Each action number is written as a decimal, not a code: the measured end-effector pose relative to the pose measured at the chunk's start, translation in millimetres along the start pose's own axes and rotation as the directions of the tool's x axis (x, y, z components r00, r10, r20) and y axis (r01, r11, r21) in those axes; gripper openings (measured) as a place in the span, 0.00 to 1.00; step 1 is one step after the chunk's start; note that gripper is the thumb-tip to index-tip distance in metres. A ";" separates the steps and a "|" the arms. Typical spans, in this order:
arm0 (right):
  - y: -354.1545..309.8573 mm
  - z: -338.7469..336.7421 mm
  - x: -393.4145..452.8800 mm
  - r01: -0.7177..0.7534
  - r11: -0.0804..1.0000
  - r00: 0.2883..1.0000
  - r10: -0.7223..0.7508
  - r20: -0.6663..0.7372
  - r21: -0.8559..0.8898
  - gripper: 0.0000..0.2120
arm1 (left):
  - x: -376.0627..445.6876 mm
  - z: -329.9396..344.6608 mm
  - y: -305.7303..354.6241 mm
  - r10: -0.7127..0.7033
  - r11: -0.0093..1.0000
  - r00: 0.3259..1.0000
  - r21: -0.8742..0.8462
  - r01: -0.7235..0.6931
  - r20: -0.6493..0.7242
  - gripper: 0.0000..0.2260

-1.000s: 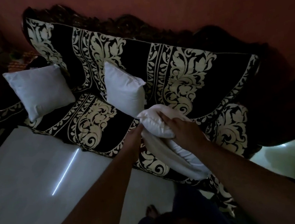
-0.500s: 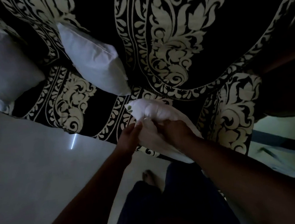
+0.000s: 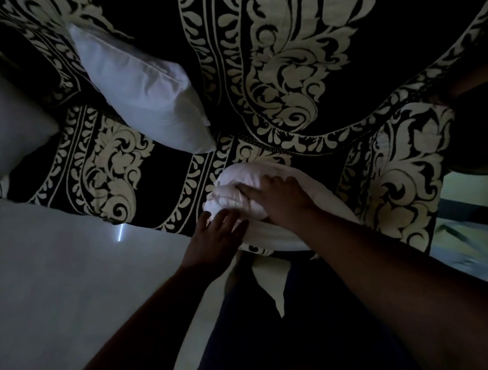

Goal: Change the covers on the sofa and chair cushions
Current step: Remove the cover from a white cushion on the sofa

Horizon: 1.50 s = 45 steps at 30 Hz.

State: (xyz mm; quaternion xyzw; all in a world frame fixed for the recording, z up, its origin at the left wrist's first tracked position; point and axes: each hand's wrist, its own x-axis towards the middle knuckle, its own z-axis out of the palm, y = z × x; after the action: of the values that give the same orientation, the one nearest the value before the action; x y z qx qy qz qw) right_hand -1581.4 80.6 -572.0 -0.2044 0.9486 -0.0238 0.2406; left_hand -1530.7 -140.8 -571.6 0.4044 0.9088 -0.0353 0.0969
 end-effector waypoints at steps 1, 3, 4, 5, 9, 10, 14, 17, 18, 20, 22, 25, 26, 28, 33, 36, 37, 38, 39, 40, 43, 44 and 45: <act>1.7 1.9 2.0 -0.048 0.999 0.999 0.047 -0.014 -0.013 0.32 | -3.7 5.6 -2.7 0.060 0.998 0.998 0.034 -0.059 -0.013 0.26; 5.4 4.3 3.7 -0.085 0.996 0.996 0.085 -0.025 0.018 0.34 | -4.7 10.4 -6.9 0.114 0.989 0.993 0.098 -0.110 -0.039 0.31; 5.7 6.9 4.4 -0.083 0.996 0.996 0.084 -0.030 0.046 0.36 | -2.8 11.6 -10.2 0.097 0.989 0.994 0.114 -0.090 -0.056 0.33; 5.8 8.6 4.8 -0.069 0.996 0.997 0.072 -0.034 0.064 0.37 | 2.3 11.8 -13.9 0.059 0.991 0.996 0.120 -0.050 -0.072 0.34; -1.1 9.2 8.0 -0.045 0.995 0.998 0.048 -0.037 0.085 0.37 | 23.4 8.4 -33.9 0.035 0.992 0.999 0.123 -0.034 -0.009 0.29; -4.2 10.1 9.1 -0.046 0.996 0.998 0.049 -0.035 0.079 0.36 | 26.6 6.4 -37.5 0.051 0.990 0.999 0.129 -0.053 0.018 0.25; -19.5 21.9 10.4 -0.042 0.999 0.998 0.041 -0.051 -0.021 0.34 | 33.1 4.7 -46.0 0.159 0.975 0.985 0.145 -0.168 0.067 0.12; -28.7 30.7 9.9 -0.080 0.996 0.993 0.077 -0.094 -0.026 0.32 | 25.6 15.7 -50.2 0.244 0.963 0.970 0.111 -0.244 0.014 0.11; -30.0 32.4 10.5 -0.084 0.996 0.991 0.082 -0.105 -0.014 0.33 | 21.2 19.6 -50.7 0.258 0.961 0.966 0.110 -0.255 -0.011 0.12; -31.3 35.1 13.0 -0.087 0.996 0.991 0.088 -0.103 0.010 0.34 | 14.4 24.0 -48.8 0.260 0.958 0.966 0.126 -0.257 -0.003 0.18; -32.2 34.9 16.0 -0.098 0.995 0.991 0.098 -0.096 0.011 0.35 | 11.4 23.9 -45.3 0.241 0.955 0.965 0.153 -0.255 0.104 0.23; -31.6 33.1 19.1 -0.107 0.994 0.986 0.103 -0.129 -0.028 0.36 | 13.1 19.7 -41.0 0.203 0.971 0.959 0.085 -0.223 0.200 0.22; -31.2 31.5 19.7 -0.102 0.994 0.984 0.094 -0.150 -0.043 0.36 | 14.5 17.9 -39.3 0.208 0.975 0.962 0.043 -0.219 0.176 0.19; -30.8 37.2 19.8 -0.077 0.994 0.979 0.061 -0.196 -0.076 0.38 | 18.0 13.6 -37.4 0.205 0.979 0.971 -0.042 -0.201 0.122 0.14; -38.3 42.0 19.9 0.036 0.999 0.994 -0.040 -0.104 -0.038 0.32 | 15.2 -2.7 -55.6 -0.011 0.998 0.977 -0.058 0.023 0.211 0.17; -50.8 43.7 22.6 0.143 0.979 0.989 -0.136 0.058 -0.142 0.27 | 14.2 -14.0 -73.2 -0.095 0.991 0.984 -0.080 0.108 0.149 0.16; -53.7 44.5 24.7 0.173 0.974 0.983 -0.162 0.084 -0.143 0.26 | 16.2 -16.7 -77.0 -0.084 0.988 0.989 -0.118 0.099 0.124 0.15; -54.5 41.7 27.8 0.204 0.966 0.975 -0.185 0.127 -0.159 0.24 | 19.1 -19.5 -80.0 -0.072 0.983 0.992 -0.162 0.089 0.108 0.15; -53.8 42.9 30.0 0.279 0.948 0.957 -0.261 0.126 -0.155 0.22 | 22.7 -20.1 -82.6 -0.067 0.973 0.992 -0.210 0.090 0.110 0.16; -50.0 35.9 34.4 0.390 0.920 0.914 -0.381 0.143 -0.040 0.19 | 25.4 -19.7 -85.4 -0.081 0.960 0.988 -0.257 0.114 0.135 0.17; -28.6 14.9 42.9 0.490 0.844 0.862 -0.506 0.023 0.218 0.23 | 26.1 -12.3 -94.6 -0.202 0.884 0.955 -0.378 0.274 0.218 0.23; -19.7 11.0 37.8 0.390 0.906 0.918 -0.396 0.008 0.163 0.21 | 28.8 -10.3 -96.6 -0.242 0.853 0.940 -0.407 0.325 0.242 0.24; -10.4 13.9 31.9 0.264 0.943 0.964 -0.264 -0.027 0.204 0.18 | 32.8 -10.0 -98.0 -0.269 0.826 0.924 -0.428 0.366 0.272 0.24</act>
State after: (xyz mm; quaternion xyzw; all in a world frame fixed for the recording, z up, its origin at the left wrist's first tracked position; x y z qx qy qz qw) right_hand -1596.6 59.1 -597.0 -0.3036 0.9049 -0.1538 0.2556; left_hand -1626.4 -181.3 -569.9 0.2053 0.9300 0.1303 0.2756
